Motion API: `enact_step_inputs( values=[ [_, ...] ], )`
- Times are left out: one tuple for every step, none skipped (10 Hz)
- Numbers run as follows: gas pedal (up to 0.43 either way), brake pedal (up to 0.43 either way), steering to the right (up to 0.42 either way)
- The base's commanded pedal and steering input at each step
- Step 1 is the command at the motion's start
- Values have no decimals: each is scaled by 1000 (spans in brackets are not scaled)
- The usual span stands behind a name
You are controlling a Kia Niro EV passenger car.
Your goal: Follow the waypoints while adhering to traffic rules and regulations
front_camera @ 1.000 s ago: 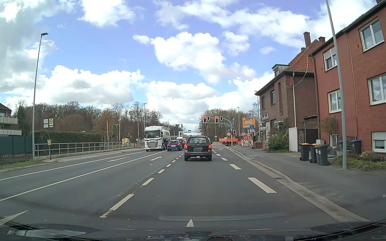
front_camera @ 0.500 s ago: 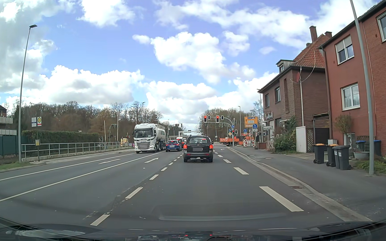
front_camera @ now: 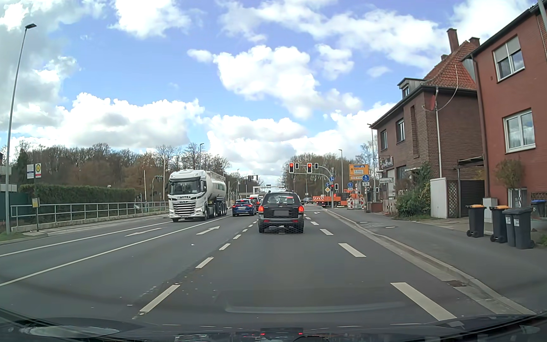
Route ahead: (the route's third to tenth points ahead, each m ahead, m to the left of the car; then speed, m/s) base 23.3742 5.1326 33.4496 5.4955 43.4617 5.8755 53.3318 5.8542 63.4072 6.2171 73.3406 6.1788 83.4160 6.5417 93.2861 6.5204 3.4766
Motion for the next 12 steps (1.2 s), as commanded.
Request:
enact_step_inputs(
  values=[
    [20, 0, -3],
    [20, 0, -3],
    [8, 0, -3],
    [8, 0, -3],
    [8, 0, -3],
    [0, 0, -3],
    [0, 0, -3],
    [0, 0, -3],
    [0, 0, -3],
    [0, 0, -3],
    [0, 0, -3],
    [0, 0, -3]
  ],
)
